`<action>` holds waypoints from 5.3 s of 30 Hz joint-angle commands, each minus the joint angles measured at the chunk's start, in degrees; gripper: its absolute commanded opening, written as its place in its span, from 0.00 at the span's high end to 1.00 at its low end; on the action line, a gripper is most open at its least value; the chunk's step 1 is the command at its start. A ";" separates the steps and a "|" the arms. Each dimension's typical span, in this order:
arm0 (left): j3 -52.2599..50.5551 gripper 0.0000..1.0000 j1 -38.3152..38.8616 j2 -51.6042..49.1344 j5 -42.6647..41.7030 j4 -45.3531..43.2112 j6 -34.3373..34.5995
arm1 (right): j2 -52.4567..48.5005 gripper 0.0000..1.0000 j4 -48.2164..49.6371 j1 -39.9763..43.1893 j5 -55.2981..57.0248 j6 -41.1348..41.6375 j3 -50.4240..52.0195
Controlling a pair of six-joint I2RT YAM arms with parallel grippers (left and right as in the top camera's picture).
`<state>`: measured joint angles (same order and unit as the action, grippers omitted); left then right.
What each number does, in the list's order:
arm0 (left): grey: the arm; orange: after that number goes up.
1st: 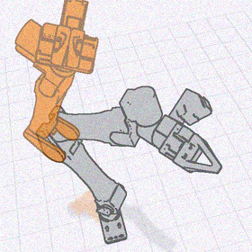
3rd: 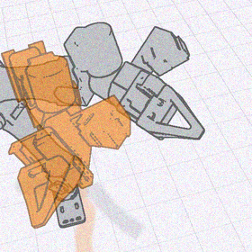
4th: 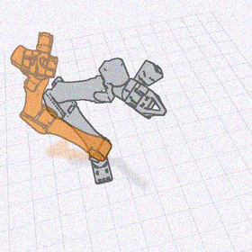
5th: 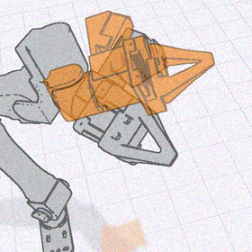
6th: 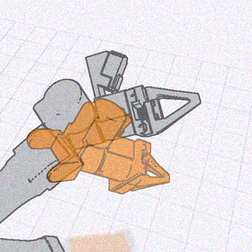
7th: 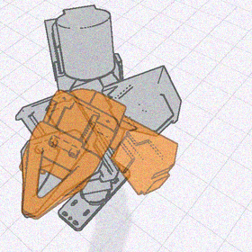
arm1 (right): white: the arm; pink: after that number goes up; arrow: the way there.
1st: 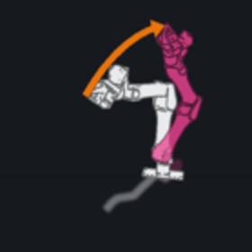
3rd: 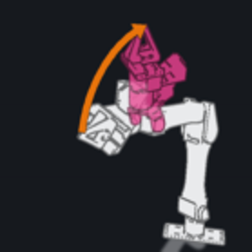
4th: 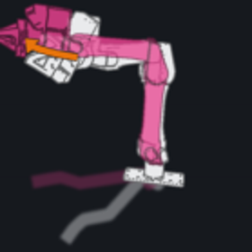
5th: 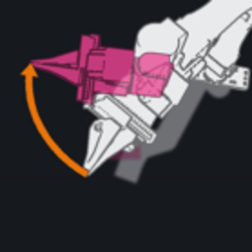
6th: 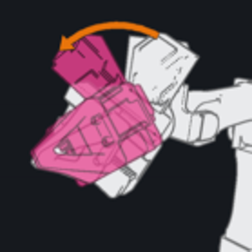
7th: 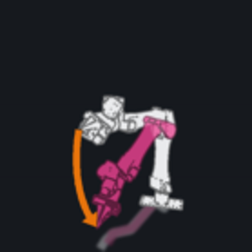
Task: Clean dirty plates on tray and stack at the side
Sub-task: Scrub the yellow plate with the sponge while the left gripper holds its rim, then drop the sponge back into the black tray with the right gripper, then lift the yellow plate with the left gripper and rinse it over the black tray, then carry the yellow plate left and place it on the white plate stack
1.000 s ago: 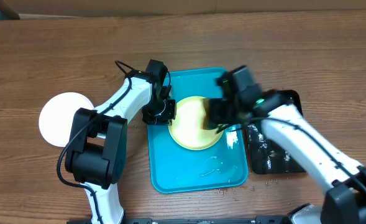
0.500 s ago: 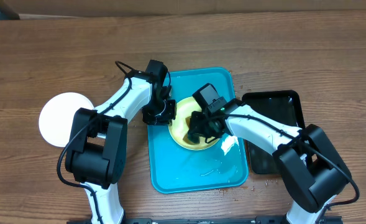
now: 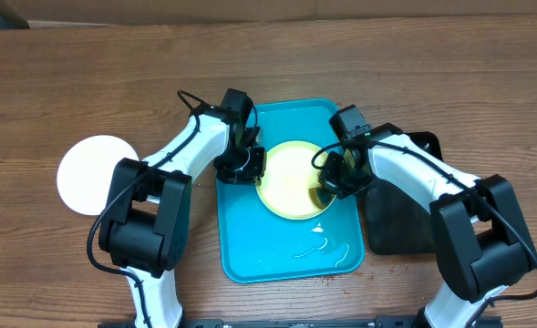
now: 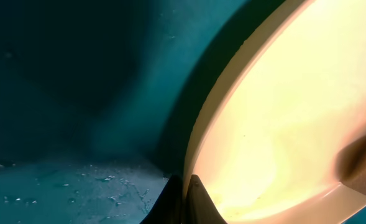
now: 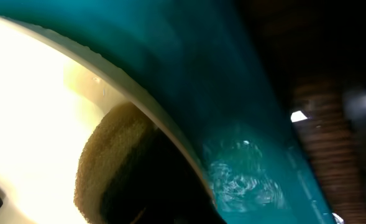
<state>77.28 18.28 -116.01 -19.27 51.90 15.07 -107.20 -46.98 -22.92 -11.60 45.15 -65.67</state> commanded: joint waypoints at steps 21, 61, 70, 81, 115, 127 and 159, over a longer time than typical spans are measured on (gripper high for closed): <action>-0.28 0.96 -0.98 -1.25 5.25 1.42 -1.99 | 20.46 0.96 -12.39 5.44 14.38 -12.63 -3.85; 37.24 0.96 21.22 -1.31 24.70 12.76 -0.94 | 29.99 0.11 -18.75 42.21 -0.52 -20.13 -1.81; 37.24 0.96 34.53 -1.66 62.99 5.18 3.13 | 29.99 0.11 -20.09 42.16 -0.50 -20.13 -1.79; 37.27 0.96 42.66 -1.64 81.40 0.63 -7.63 | 29.99 0.11 -20.26 42.16 -0.50 -20.13 -1.79; 37.27 0.96 47.01 -1.62 86.82 -11.52 -26.93 | 29.99 0.11 -20.74 42.16 0.15 -20.13 -1.79; 37.27 0.96 46.34 -1.62 84.80 -8.48 -23.93 | 29.99 0.11 -21.07 42.16 0.15 -20.13 -1.79; 37.27 0.96 5.16 19.39 35.89 27.32 8.55 | 29.99 0.11 -22.75 42.16 0.15 -20.13 -1.81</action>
<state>113.73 32.21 -99.55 28.16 76.53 20.56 -77.52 -69.93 19.14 -11.73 25.41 -66.70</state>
